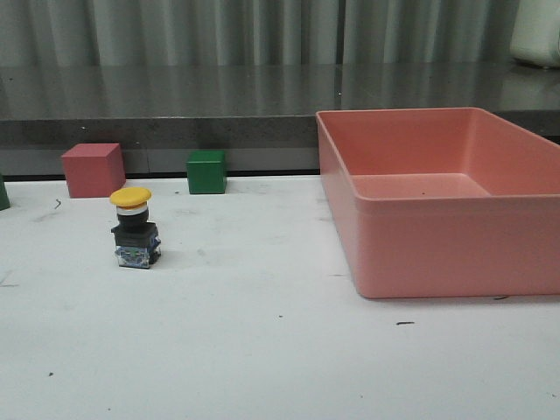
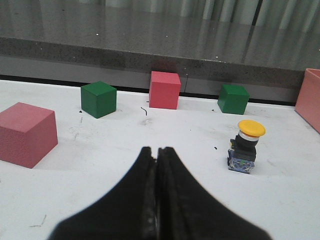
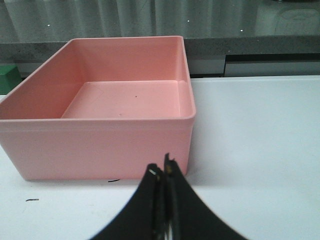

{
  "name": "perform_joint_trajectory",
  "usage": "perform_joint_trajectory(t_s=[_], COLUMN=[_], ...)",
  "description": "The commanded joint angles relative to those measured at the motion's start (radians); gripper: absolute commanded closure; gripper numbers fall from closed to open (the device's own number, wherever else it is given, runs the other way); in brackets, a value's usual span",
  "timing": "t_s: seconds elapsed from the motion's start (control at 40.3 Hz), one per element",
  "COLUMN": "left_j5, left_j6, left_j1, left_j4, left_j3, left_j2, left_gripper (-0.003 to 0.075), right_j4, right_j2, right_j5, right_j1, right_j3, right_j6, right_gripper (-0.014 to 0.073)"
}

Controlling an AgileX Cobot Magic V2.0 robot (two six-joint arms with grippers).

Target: Place and stand button with both arms

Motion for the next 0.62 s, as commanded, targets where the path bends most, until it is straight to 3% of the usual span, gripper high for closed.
perform_joint_trajectory(t_s=[0.0, 0.595], left_j5=[-0.086, -0.086], left_j6=[-0.007, -0.007], left_j1=[0.001, 0.001], left_j4=[-0.003, -0.003], left_j3=[0.015, 0.015], left_j2=[-0.024, -0.024], left_gripper=[0.0740, 0.0740], right_j4=[0.000, 0.000], right_j2=[-0.019, -0.019], right_j5=[-0.075, -0.075], right_j1=[-0.007, -0.007], right_j3=[-0.004, -0.004], right_j6=[-0.008, -0.008], right_gripper=[0.0661, 0.0661])
